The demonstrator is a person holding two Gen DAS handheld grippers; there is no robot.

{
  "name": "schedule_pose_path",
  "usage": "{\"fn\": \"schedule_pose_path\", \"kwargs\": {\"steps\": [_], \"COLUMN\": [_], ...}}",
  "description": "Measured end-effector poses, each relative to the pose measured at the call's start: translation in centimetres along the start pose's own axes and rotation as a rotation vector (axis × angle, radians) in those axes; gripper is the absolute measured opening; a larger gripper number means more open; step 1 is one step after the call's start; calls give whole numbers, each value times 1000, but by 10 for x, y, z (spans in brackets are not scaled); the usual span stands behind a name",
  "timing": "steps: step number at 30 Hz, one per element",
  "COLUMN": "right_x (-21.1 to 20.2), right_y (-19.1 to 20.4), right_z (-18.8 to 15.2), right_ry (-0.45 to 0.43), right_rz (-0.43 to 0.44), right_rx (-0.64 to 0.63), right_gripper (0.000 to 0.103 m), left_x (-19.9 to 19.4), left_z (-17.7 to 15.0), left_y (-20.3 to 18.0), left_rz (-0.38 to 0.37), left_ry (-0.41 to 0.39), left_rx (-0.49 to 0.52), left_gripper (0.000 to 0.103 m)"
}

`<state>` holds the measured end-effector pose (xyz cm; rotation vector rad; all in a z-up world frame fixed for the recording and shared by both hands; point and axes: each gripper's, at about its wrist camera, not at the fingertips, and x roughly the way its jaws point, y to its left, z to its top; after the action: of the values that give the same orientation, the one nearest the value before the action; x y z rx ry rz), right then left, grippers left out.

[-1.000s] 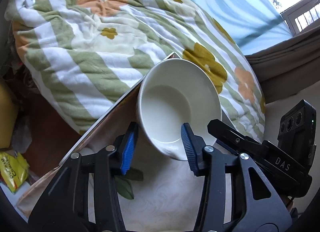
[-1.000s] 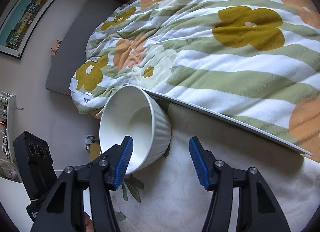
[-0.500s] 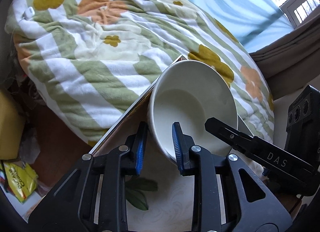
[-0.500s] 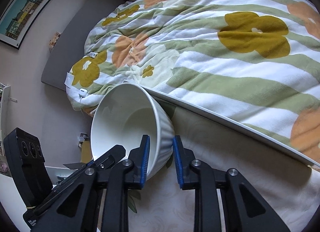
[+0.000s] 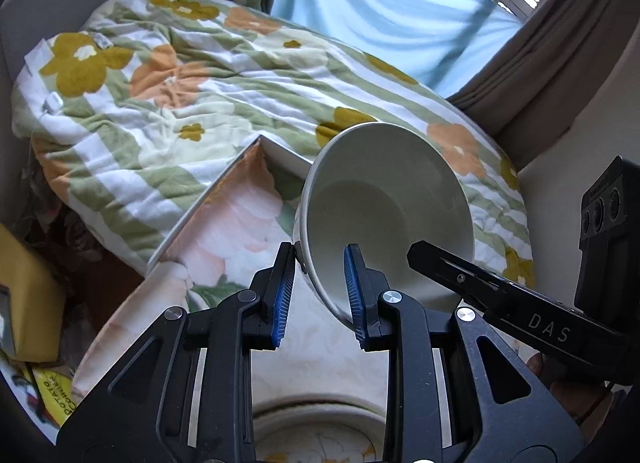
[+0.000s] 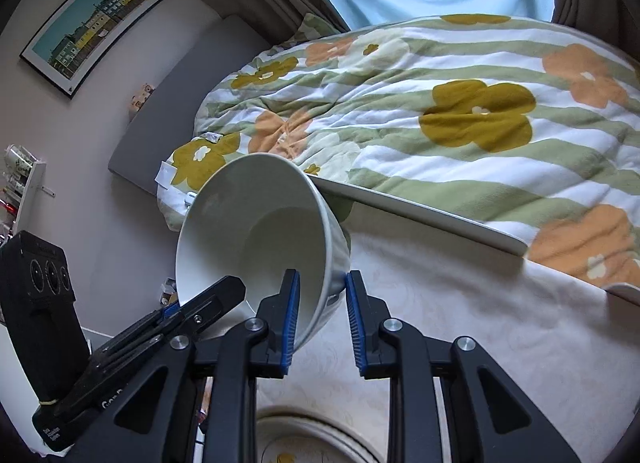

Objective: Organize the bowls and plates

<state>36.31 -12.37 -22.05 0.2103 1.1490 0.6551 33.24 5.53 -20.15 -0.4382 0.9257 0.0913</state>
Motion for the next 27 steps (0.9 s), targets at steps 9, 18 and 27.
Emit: {"fn": "schedule_pose_path", "kwargs": {"steps": [9,18,27], "right_x": [-133,-227,-246], "right_y": [-26,-82,-138], "right_z": [-80,-158,-218], "right_ry": [-105,-144,-85], "right_rz": [-50,-139,-211], "right_rx": [29,109,221], "right_gripper": [22,22,22], "left_x": [-81,-104,-70], "left_z": [-79,-166,-232], "left_y": [-104,-196,-238], "left_rz": [-66,-176,-202], "left_ry": [-24,62,254], "left_rx": [127,201,266], "left_gripper": [23,23,23]}}
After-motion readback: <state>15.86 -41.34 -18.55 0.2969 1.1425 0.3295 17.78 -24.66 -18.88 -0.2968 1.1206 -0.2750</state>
